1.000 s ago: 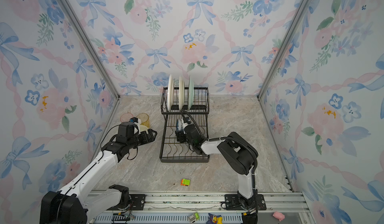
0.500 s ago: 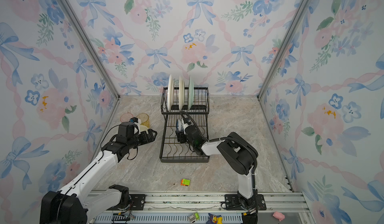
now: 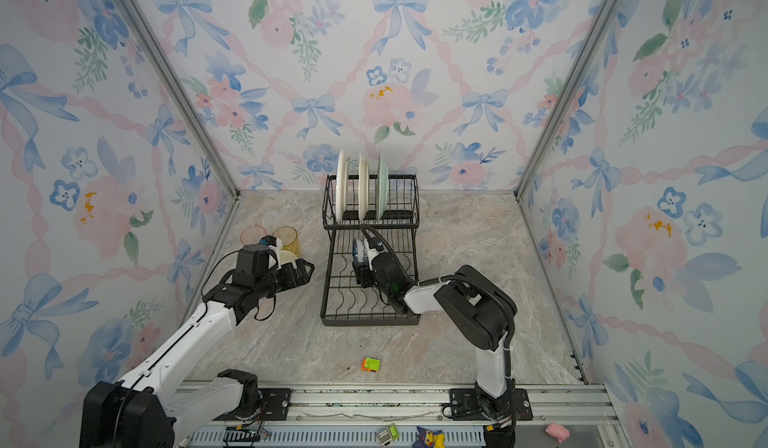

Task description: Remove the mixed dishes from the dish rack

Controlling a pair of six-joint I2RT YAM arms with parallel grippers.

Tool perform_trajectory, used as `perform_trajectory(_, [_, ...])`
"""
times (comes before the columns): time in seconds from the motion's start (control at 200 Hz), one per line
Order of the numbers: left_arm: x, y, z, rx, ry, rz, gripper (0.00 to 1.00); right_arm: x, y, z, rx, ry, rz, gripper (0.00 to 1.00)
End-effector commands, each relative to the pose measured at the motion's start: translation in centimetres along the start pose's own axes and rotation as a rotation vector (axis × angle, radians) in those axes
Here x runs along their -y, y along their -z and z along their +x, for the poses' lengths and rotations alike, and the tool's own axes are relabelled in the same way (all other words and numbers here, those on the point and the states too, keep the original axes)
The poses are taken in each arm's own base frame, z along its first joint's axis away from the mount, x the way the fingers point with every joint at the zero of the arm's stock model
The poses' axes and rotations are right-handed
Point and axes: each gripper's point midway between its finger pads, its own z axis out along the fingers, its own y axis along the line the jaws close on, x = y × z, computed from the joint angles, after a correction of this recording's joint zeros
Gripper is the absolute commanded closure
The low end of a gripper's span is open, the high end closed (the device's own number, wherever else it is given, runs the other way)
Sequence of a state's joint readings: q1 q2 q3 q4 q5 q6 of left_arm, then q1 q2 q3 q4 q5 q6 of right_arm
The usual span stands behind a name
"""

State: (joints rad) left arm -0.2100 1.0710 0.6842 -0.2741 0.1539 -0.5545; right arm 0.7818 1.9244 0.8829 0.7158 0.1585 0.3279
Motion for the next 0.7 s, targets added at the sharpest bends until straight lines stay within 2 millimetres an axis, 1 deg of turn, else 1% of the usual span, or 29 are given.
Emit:
perform_trajectory(0.0, [-0.2, -0.2, 0.3, -0.002, -0.007, -0.009, 0.02, 1.2, 0.7, 0.8, -0.009, 0.002, 0.05, 0.33])
perform_trajectory(0.205, [-0.2, -0.3, 0.3, -0.004, -0.009, -0.01, 0.02, 1.6, 0.6, 1.3, -0.017, 0.005, 0.064, 0.33])
perform_trajectory(0.445, [-0.2, -0.4, 0.3, -0.008, -0.011, -0.013, 0.02, 1.5, 0.2, 2.2, -0.038, -0.01, 0.059, 0.33])
perform_trajectory(0.695, [-0.4, -0.6, 0.4, -0.014, -0.013, -0.02, 0.02, 1.6, 0.2, 2.2, -0.033, -0.013, 0.063, 0.34])
